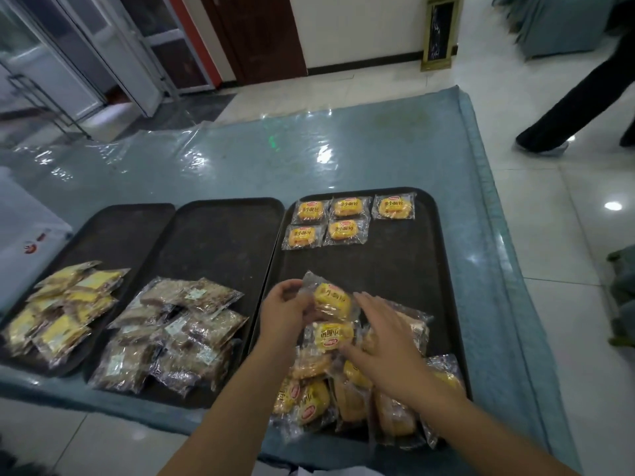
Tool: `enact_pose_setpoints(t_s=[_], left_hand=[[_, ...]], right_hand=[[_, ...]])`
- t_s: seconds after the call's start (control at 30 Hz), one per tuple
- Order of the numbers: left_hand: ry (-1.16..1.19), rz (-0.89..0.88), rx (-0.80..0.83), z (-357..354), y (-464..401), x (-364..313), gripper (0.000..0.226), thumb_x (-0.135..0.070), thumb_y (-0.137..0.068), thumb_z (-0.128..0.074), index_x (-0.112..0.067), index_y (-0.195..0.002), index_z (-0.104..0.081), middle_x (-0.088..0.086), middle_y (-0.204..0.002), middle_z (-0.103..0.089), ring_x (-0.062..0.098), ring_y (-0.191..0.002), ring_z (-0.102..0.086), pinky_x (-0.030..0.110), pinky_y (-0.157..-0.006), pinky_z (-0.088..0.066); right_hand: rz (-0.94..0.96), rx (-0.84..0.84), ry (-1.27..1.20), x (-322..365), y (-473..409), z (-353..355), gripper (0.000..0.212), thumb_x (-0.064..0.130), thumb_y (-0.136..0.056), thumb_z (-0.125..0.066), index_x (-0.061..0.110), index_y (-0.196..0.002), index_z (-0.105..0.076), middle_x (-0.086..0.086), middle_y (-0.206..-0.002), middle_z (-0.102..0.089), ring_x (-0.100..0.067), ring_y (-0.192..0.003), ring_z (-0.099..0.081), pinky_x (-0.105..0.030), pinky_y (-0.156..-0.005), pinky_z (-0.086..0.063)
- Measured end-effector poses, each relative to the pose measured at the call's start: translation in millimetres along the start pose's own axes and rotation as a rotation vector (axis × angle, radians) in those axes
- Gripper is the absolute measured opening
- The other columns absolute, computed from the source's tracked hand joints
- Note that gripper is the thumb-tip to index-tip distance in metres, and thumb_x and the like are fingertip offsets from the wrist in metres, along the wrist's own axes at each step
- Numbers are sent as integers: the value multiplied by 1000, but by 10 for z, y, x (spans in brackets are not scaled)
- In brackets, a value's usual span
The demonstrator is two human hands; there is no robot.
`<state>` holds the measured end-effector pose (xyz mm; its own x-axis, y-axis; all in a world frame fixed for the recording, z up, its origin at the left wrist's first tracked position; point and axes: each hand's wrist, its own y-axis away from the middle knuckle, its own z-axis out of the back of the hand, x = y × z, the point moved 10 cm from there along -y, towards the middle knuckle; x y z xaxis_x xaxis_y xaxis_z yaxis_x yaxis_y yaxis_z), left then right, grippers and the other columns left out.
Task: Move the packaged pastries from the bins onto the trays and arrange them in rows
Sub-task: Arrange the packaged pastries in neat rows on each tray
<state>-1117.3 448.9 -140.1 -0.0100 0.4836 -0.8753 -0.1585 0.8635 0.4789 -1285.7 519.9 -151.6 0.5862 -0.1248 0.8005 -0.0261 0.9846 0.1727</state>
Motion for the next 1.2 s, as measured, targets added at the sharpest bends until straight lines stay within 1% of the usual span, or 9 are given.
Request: enact_pose_setpoints(t_s=[0.13, 0.33, 0.53, 0.67, 0.73, 0.8, 0.9, 1.0, 1.2], left_hand=[[33, 38, 121, -339, 185, 179, 36, 7, -85, -67, -8, -117, -58, 18, -117, -61, 30, -97, -69, 34, -74, -61], [11, 145, 161, -252, 99, 373, 30, -9, -92, -67, -16, -120, -59, 17, -112, -67, 27, -98, -69, 40, -82, -61], [-358, 59, 87, 285, -141, 544, 31, -23, -94, -66, -26, -123, -58, 1, -117, -64, 19, -101, -64, 30, -72, -51], [-673, 74, 130, 548, -246, 816, 59, -48, -79, -69, -36, -133, -50, -3, -129, -54, 25, -112, -61, 49, -91, -55], [-893, 25, 137, 635, -280, 886, 64, -52, -81, -63, -34, -140, -45, -7, -134, -47, 23, -124, -53, 49, -102, -47], [-1025, -42, 113, 735, -305, 931, 68, -62, -82, -53, -32, -141, -43, -5, -144, -44, 22, -135, -42, 48, -109, -39], [-1120, -43, 143, 801, -298, 1059, 80, -77, -81, -38, -38, -150, -30, -1, -161, -24, 24, -149, -19, 51, -119, -23], [-1200, -68, 176, 788, -268, 1171, 73, -68, -93, -39, -41, -155, -15, -2, -166, -9, 23, -153, -4, 48, -122, -9], [-1235, -85, 142, 784, -285, 1243, 68, -64, -96, -36, -42, -155, -10, -4, -166, -9, 19, -153, -5, 46, -123, 1]], right_hand=[[18, -1, 204, 163, -161, -135, 84, 34, -93, -59, 30, -157, -4, 12, -164, -8, -13, -151, -4, -41, -123, -5], [14, -88, 286, -10, -350, 30, 52, 16, -95, -53, 31, -143, -43, 10, -143, -52, -16, -125, -52, -34, -102, -43], [-106, -135, 128, -363, -880, 762, 34, 19, -97, -56, 36, -127, -58, 8, -115, -67, -16, -101, -63, -36, -83, -52], [-57, -294, 369, -289, -1392, 1209, 36, 13, -97, -50, 24, -131, -55, -3, -119, -66, -27, -101, -63, -41, -84, -51], [-74, -253, 531, -410, -1637, 1097, 41, 20, -99, -47, 20, -140, -45, -9, -142, -53, -32, -128, -50, -53, -107, -39], [-171, -54, 638, -765, -1791, 718, 64, 46, -100, -42, 21, -155, -19, -7, -163, -16, -31, -150, -12, -60, -117, -11], [-195, 37, 700, -1190, -1810, 313, 87, 70, -93, -29, 27, -155, 13, -2, -162, 22, -31, -148, 22, -60, -116, 5], [-180, -75, 707, -1227, -1817, 317, 82, 72, -93, -18, 28, -154, 17, -1, -161, 26, -30, -147, 24, -60, -116, 8], [-180, -134, 758, -1268, -1995, 407, 79, 72, -93, -11, 29, -154, 18, 0, -162, 25, -28, -148, 24, -60, -117, 10]])
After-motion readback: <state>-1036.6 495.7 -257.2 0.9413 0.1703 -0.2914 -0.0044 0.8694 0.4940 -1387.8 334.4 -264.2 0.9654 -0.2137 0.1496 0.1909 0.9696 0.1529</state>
